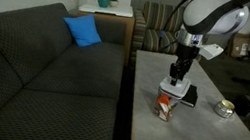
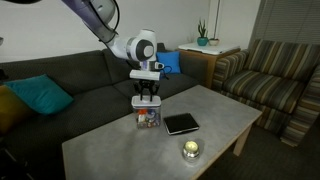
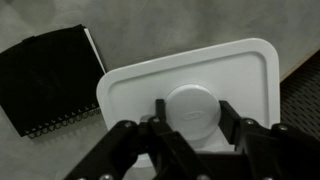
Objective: Place the white lid on top of the clear food container
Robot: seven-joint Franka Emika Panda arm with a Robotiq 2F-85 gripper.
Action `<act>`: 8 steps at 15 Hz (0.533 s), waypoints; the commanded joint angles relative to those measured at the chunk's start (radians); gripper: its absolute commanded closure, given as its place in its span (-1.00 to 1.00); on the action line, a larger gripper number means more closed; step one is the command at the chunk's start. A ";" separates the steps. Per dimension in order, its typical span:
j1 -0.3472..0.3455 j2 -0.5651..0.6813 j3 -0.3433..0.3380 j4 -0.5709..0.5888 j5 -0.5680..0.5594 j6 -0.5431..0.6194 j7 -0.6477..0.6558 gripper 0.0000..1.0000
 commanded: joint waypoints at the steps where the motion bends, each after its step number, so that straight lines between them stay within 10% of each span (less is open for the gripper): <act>1: 0.031 0.005 -0.049 0.007 -0.038 -0.002 0.039 0.42; 7: 0.049 0.016 -0.068 0.013 -0.049 0.010 0.037 0.42; 8: 0.048 0.016 -0.067 0.014 -0.047 0.010 0.033 -0.35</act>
